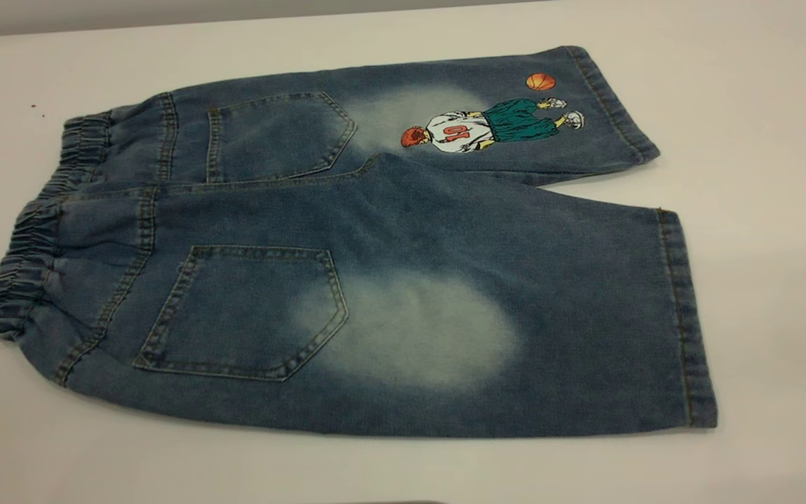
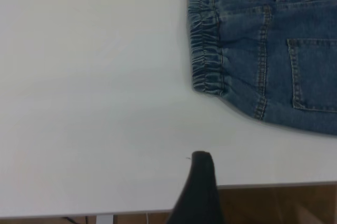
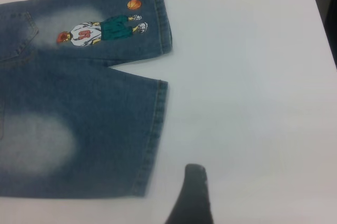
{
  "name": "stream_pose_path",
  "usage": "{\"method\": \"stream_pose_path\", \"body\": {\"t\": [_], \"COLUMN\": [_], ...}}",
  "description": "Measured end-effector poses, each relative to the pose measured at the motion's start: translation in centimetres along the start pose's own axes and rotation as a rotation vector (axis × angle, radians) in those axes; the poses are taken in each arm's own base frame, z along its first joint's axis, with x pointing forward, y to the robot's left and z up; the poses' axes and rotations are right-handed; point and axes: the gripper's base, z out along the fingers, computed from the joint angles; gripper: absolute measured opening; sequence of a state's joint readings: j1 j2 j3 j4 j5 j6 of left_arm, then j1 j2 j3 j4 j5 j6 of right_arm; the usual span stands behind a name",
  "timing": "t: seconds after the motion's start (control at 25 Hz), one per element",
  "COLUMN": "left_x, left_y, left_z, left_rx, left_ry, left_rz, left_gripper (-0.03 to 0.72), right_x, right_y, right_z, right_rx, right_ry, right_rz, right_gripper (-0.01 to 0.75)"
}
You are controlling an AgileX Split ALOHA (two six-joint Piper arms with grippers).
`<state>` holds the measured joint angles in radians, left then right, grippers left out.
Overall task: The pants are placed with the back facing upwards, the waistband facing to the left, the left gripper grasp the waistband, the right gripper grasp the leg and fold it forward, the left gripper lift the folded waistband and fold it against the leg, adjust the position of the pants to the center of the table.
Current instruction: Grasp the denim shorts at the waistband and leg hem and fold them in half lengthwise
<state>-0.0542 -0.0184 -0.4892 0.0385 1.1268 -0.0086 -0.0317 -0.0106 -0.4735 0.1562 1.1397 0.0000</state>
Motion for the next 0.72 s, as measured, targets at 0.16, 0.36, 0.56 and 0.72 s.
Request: {"method": "stream_pose_path", "body": {"t": [0.16,0.36,0.56,0.72], "left_x": [0.0,0.0,-0.4,-4.0], "left_y": [0.0,0.0,0.1,0.4], "left_z": [0.0,0.0,0.2,1.6], "left_rx": [0.0,0.0,-0.015,-0.052], "left_ry": [0.0,0.0,0.021,0.115], "left_rz": [0.0,0.0,-0.076,-0.145], "left_gripper": [0.587,0.587,0.587,0.587], "right_x": [0.0,0.0,-0.5,-4.4], "right_y": [0.0,0.0,0.2,0.5], "right_z": [0.0,0.0,0.0,0.0], "right_rx": [0.0,-0.001,-0.019,-0.018], "right_ry": [0.0,0.0,0.019,0.091], "right_rz": [0.0,0.001,0.012,-0.004], "right_gripper": [0.57,0.57,0.57,0.57]}}
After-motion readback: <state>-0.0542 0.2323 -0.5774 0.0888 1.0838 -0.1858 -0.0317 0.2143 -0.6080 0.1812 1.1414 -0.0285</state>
